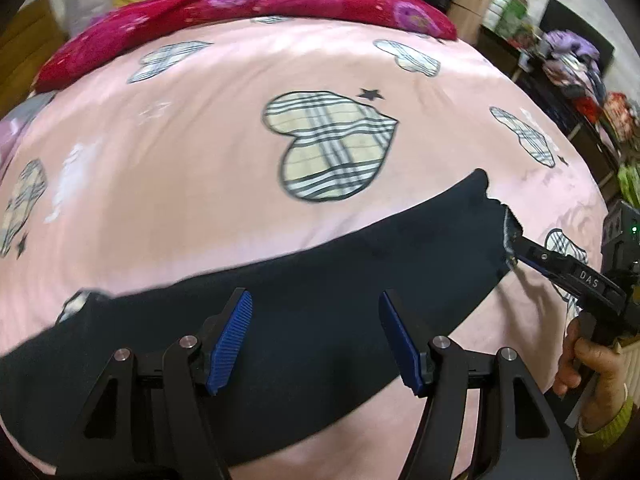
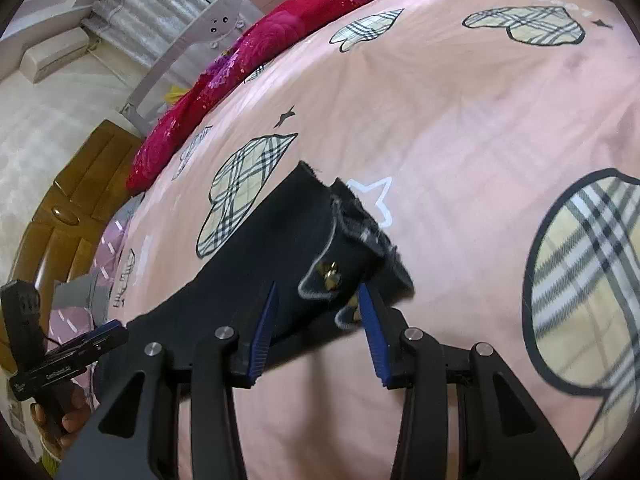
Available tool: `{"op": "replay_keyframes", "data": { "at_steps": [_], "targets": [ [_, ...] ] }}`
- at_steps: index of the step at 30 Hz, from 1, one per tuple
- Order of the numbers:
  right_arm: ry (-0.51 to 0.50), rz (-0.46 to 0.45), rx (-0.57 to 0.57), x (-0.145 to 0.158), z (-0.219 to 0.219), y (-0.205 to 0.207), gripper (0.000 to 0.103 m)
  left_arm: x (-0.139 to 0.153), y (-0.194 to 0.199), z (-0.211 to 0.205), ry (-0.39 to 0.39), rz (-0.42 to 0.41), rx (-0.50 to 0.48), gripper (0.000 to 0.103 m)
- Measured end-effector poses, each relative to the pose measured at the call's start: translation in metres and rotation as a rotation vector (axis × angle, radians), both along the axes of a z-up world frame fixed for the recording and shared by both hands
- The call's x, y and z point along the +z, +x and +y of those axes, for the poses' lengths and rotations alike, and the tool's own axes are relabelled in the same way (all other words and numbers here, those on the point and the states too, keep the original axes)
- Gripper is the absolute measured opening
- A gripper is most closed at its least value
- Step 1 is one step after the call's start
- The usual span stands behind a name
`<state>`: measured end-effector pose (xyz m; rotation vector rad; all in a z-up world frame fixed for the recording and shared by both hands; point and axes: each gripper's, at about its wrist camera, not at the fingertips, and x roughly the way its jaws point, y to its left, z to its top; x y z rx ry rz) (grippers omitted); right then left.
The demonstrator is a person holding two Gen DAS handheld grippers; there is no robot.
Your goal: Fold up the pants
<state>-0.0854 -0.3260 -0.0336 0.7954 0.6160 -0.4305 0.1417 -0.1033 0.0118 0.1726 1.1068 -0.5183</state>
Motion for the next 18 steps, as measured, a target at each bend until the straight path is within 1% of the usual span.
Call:
{"op": "replay_keyframes", "data": {
  "at_steps": [3, 4, 5, 6, 7, 10, 13, 16, 17, 18],
  "targets": [
    [0.000, -0.021, 0.013, -0.001, -0.005, 0.005, 0.043, -0.004, 0.010, -0.023, 0.006, 0.010, -0.051, 0.066],
    [0.000, -0.024, 0.015, -0.002, -0.006, 0.008, 0.041, -0.005, 0.014, -0.031, 0.009, 0.014, -0.071, 0.066],
    [0.003, -0.024, 0.016, -0.004, -0.007, 0.009, 0.035, -0.007, 0.018, -0.041, 0.019, 0.016, -0.089, 0.066],
    [0.006, -0.022, 0.015, -0.006, -0.009, 0.010, 0.010, -0.008, 0.021, -0.048, 0.026, 0.017, -0.102, 0.066],
    [0.008, -0.018, 0.016, -0.007, -0.010, 0.010, 0.007, -0.009, 0.024, -0.055, 0.028, 0.021, -0.117, 0.066],
    [-0.011, -0.051, 0.012, 0.000, -0.011, -0.003, 0.006, -0.009, 0.031, -0.078, 0.023, 0.034, -0.173, 0.066],
    [-0.029, -0.063, 0.008, 0.011, -0.010, -0.020, 0.006, -0.012, 0.033, -0.097, 0.022, 0.047, -0.225, 0.066],
    [-0.015, -0.049, 0.022, 0.009, -0.007, -0.026, 0.006, -0.020, 0.033, -0.120, 0.039, 0.054, -0.278, 0.066],
    [-0.020, -0.031, 0.048, 0.006, -0.006, -0.023, 0.006, -0.023, 0.032, -0.130, 0.047, 0.057, -0.300, 0.066],
    [-0.020, -0.011, 0.052, 0.002, -0.008, -0.019, 0.010, -0.026, 0.032, -0.136, 0.055, 0.065, -0.316, 0.066]
  ]
}}
